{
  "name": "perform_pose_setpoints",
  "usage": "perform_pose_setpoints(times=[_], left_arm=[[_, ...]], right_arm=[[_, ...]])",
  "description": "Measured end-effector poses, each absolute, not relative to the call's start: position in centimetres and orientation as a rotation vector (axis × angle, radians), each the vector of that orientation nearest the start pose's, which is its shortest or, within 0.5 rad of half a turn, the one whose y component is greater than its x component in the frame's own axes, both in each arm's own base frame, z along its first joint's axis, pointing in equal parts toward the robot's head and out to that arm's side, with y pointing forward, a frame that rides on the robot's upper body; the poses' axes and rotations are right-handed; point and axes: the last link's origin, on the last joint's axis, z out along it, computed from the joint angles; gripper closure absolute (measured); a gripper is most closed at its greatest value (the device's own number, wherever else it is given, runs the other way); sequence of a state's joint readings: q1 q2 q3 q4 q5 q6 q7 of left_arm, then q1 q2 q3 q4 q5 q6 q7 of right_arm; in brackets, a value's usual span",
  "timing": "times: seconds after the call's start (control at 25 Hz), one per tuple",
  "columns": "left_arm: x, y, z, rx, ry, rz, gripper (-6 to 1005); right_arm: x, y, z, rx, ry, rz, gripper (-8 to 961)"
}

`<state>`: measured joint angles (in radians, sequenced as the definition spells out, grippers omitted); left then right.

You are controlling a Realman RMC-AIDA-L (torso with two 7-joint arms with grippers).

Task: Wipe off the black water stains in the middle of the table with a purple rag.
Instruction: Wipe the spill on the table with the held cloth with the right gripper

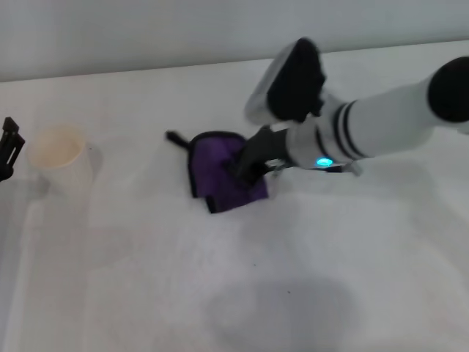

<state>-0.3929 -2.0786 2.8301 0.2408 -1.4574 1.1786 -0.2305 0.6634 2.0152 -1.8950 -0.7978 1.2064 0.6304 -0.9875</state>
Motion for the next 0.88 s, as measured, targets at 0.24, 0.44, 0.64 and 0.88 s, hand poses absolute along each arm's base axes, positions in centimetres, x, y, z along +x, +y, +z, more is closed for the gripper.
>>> perform_pose_setpoints(times=[0.24, 0.44, 0.64, 0.88], left_arm=[[-34.1, 30.3, -3.4, -1.516, -0.786, -0.769, 106], [-34.0, 30.4, -3.4, -1.516, -0.782, -0.774, 106], [-33.7, 30.7, -3.4, -1.52, -0.776, -0.781, 107], [-33.7, 30.9, -3.3, -1.498, -0.813, -0.817, 107]], right_arm=[[22.2, 37.6, -8.0, -2.739, 0.685, -0.085, 864], [23.3, 35.4, -6.6, -2.886, 0.787, -0.197, 865], [23.7, 32.7, -6.9, -3.026, 0.85, -0.315, 865], [24.5, 30.5, -6.7, -3.092, 0.957, -0.414, 865]])
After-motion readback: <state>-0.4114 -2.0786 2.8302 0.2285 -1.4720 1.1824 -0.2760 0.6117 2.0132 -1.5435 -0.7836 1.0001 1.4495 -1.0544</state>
